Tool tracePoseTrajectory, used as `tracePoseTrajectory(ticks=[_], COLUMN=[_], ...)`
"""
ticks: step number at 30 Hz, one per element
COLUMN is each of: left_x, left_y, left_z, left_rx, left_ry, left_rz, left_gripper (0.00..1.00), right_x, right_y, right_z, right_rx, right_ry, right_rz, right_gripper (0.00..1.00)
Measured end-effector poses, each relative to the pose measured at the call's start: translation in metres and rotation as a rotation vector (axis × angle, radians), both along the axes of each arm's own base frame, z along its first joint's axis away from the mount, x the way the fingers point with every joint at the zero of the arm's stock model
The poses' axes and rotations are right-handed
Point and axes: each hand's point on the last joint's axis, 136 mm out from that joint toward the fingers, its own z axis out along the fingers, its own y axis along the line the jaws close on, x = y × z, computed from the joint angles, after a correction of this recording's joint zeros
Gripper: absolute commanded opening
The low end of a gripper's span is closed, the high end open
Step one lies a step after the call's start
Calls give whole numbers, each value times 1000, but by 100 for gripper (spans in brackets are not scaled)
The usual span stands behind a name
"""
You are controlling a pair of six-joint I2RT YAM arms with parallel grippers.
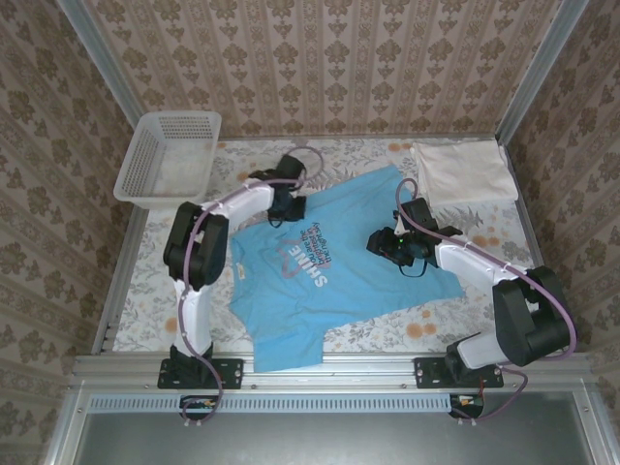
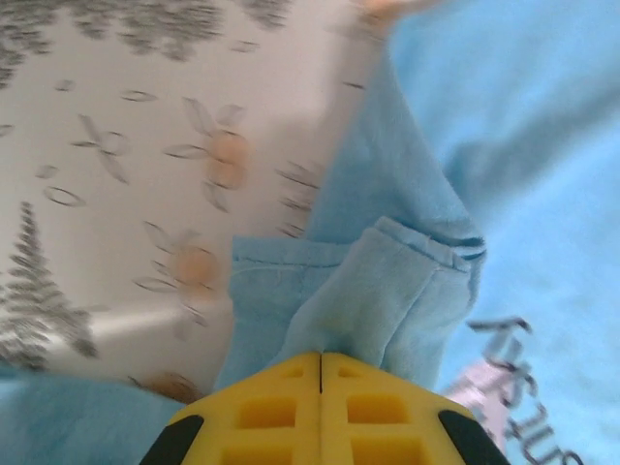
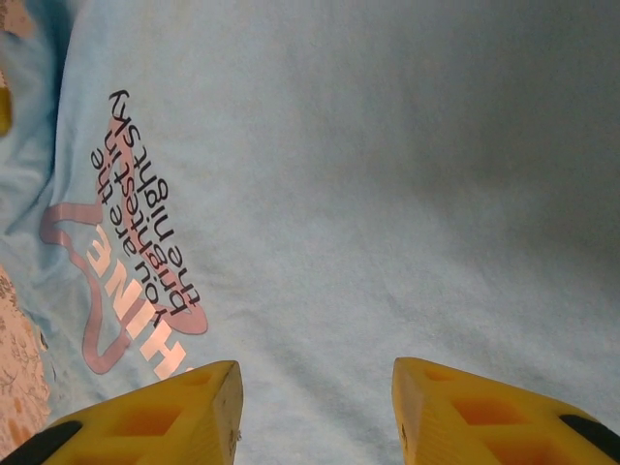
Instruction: Fold and stack the t-shirts
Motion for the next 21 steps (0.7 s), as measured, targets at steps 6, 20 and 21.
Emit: tracePoseTrajectory(ticks=[6,20,21], left_x=[-60,-92,-81], left_y=[-41,-41,-33], left_z=[-5,39,55], left_rx=[261,258,190], left_ry=[-206,-355,-338], left_rz=[-150,-152,-118], left_gripper=[1,62,62], right_x=[0,2,2], right_y=[0,-5,-6], right_z=[0,-2,-3], right_rx=[4,22,24], right_ry=[3,9,14], right_rz=[-5,-43,-47], right_gripper=[47,48,48])
